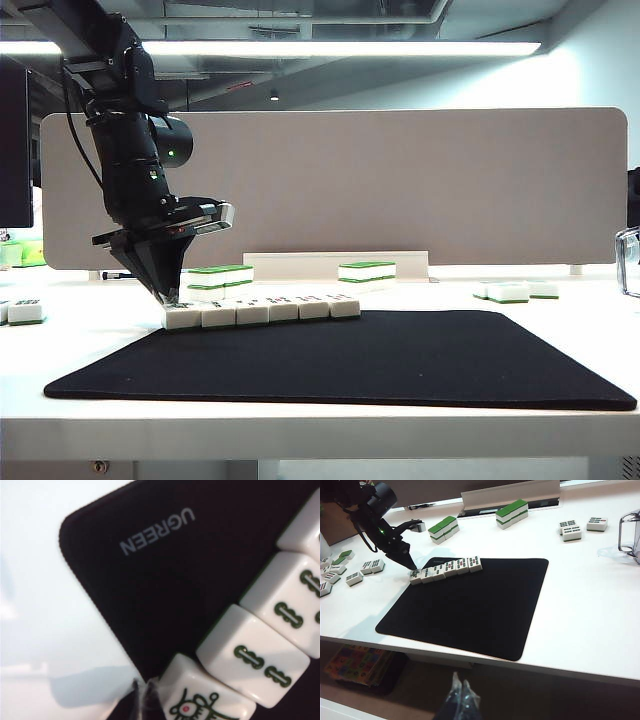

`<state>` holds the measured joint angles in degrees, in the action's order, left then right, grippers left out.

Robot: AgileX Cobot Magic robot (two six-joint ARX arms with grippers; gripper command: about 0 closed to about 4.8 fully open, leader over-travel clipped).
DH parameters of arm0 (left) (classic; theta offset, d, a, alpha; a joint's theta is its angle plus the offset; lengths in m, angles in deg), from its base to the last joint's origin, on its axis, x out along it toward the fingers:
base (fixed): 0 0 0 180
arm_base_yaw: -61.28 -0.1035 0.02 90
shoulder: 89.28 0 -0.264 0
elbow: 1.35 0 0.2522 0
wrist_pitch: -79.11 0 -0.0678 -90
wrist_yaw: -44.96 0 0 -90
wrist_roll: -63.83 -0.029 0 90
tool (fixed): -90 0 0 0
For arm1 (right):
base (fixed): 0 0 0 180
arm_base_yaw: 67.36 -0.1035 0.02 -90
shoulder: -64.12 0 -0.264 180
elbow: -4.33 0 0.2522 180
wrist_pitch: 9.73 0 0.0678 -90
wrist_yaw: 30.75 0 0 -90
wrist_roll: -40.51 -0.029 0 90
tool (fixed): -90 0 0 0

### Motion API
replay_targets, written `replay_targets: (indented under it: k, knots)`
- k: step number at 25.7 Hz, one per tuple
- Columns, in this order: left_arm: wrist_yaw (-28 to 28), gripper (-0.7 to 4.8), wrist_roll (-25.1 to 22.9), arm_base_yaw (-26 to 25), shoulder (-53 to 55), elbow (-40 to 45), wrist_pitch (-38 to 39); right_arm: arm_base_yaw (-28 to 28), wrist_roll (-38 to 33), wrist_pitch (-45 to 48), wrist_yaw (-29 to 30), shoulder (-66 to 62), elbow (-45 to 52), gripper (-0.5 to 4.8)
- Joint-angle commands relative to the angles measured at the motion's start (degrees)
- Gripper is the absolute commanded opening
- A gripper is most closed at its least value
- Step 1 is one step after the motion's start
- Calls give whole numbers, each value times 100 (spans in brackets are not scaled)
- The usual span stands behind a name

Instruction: Align six mahjong tiles in a row on the table.

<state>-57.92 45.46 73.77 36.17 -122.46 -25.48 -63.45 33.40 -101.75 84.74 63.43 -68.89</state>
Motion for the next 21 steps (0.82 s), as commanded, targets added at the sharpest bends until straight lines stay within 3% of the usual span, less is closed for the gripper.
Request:
replay_targets:
  k: [1,5,11,18,21]
  knots:
    - [-50,15,-4,9,-39,-7,46,-4,11,92,-11,70,-9,-1]
    - [-435,15,-7,15,-39,-9,42,-2,11,94,-11,70,-9,-1]
    - [-382,16,-24,42,-39,-9,-4,-4,9,92,-11,70,-9,-1]
    - [603,16,46,42,-50,-136,61,-4,9,92,-11,70,-9,-1]
    - [774,17,264,46,-94,-352,258,-2,9,94,-9,70,-9,-1]
